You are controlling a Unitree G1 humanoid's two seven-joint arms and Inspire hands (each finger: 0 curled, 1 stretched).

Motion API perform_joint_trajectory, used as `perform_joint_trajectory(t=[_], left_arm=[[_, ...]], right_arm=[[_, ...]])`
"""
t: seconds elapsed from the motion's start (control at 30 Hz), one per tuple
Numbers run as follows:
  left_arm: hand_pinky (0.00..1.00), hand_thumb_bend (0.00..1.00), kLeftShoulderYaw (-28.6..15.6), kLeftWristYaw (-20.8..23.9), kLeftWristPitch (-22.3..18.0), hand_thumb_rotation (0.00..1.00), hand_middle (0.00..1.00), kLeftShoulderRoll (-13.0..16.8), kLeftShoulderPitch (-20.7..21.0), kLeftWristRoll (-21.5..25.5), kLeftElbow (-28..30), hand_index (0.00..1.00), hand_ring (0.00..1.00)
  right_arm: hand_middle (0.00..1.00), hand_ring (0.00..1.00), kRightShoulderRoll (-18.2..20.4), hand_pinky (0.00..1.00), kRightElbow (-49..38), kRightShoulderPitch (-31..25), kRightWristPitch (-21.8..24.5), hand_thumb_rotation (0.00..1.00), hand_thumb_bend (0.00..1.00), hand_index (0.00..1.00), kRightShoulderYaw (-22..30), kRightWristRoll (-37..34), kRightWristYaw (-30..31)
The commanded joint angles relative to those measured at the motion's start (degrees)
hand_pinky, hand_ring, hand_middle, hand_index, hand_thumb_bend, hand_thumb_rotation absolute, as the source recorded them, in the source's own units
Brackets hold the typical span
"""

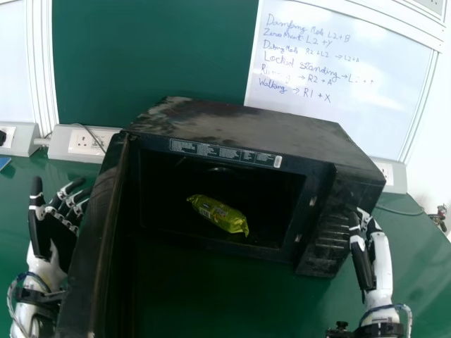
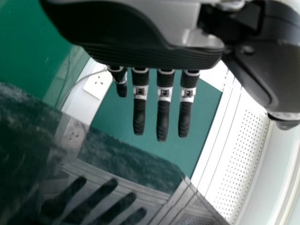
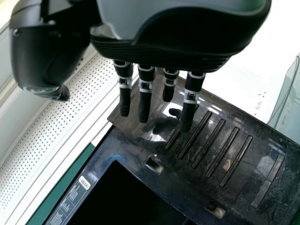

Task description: Put biscuit inside oven

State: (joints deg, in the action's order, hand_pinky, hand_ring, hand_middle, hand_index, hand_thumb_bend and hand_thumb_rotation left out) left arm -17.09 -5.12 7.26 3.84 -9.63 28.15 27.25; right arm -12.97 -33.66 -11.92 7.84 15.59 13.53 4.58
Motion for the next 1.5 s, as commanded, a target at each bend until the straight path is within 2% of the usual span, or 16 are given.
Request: perform_joint_trajectory(t=[0.0,0.27,0.43,0.67,1.0,1.47], left_arm=[[0.75,0.72,1.5,0.1,0.5,0.54,0.7,-0.6,-0.7,0.1,1.6,0.74,0.71],[0.73,0.7,5.1,1.4,2.8,0.56,0.73,-1.6,-2.6,-0.6,5.5,0.8,0.72],[0.76,0.74,7.2,1.2,3.2,0.55,0.72,-1.4,-3.0,-1.4,6.3,0.77,0.73],[0.75,0.71,9.5,2.4,4.4,0.54,0.71,-2.4,-2.5,-1.2,7.4,0.75,0.73],[0.72,0.72,10.5,3.2,5.0,0.52,0.69,-2.7,-0.8,-1.6,7.0,0.71,0.71],[0.74,0.75,10.9,3.3,6.1,0.53,0.71,-2.5,2.0,-2.4,5.4,0.73,0.72]], right_arm=[[0.83,0.79,0.4,0.7,0.6,0.4,-0.4,0.67,0.65,0.84,-0.2,0.3,-1.1],[0.83,0.79,0.7,0.72,1.2,1.1,-0.8,0.66,0.64,0.84,-1.1,0.5,-3.1],[0.82,0.79,1.0,0.72,1.0,1.3,-0.5,0.67,0.65,0.84,-1.9,0.8,-4.0],[0.82,0.79,1.6,0.72,0.5,1.5,0.1,0.67,0.64,0.83,-2.7,2.1,-5.1],[0.81,0.78,2.1,0.71,0.3,1.8,1.0,0.69,0.65,0.84,-1.8,1.6,-5.5],[0.81,0.78,1.8,0.71,0.4,1.2,0.7,0.68,0.66,0.84,-1.2,1.0,-5.3]])
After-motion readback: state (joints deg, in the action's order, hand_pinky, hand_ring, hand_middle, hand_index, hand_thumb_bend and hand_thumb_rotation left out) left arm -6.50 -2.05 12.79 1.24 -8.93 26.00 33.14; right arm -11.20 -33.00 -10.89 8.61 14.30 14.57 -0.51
